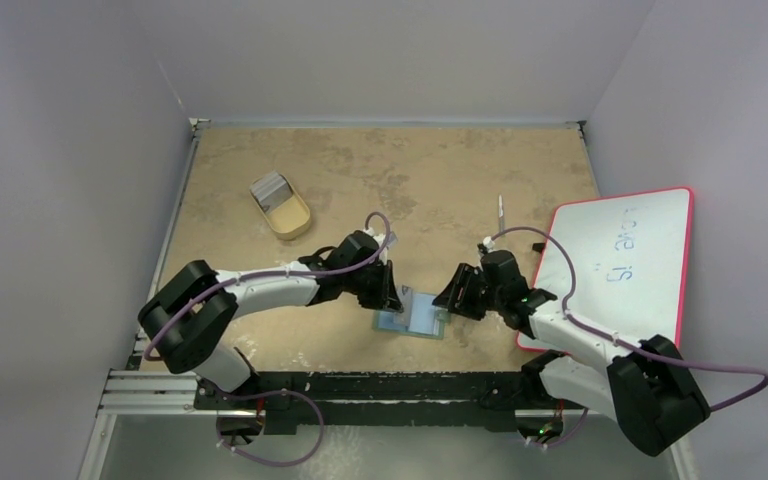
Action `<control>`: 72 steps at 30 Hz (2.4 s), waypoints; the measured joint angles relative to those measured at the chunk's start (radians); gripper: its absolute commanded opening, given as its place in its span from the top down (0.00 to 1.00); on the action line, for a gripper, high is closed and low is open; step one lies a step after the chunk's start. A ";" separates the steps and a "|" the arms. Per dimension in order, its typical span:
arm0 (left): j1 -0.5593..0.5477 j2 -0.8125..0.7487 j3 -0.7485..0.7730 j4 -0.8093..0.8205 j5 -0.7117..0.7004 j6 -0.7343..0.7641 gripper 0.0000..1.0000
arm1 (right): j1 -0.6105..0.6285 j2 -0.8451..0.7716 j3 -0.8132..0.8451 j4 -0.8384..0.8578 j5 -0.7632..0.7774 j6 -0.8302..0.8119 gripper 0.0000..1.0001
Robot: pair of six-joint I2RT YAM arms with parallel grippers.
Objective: Put the credit cards into the card holder
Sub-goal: Insert the credit card into the card holder.
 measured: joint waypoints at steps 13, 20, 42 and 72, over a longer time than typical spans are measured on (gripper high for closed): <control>0.000 0.040 0.001 -0.017 -0.002 0.043 1.00 | 0.000 -0.010 0.000 0.000 0.000 -0.003 0.47; 0.000 0.047 -0.019 0.042 0.012 0.010 1.00 | 0.000 -0.010 -0.001 0.000 0.000 -0.003 0.47; 0.000 0.047 -0.041 0.077 -0.002 -0.077 1.00 | 0.031 0.098 0.110 -0.118 0.095 -0.064 0.53; 0.045 -0.105 -0.193 0.198 -0.028 -0.229 1.00 | 0.151 0.274 0.256 -0.179 0.315 -0.059 0.83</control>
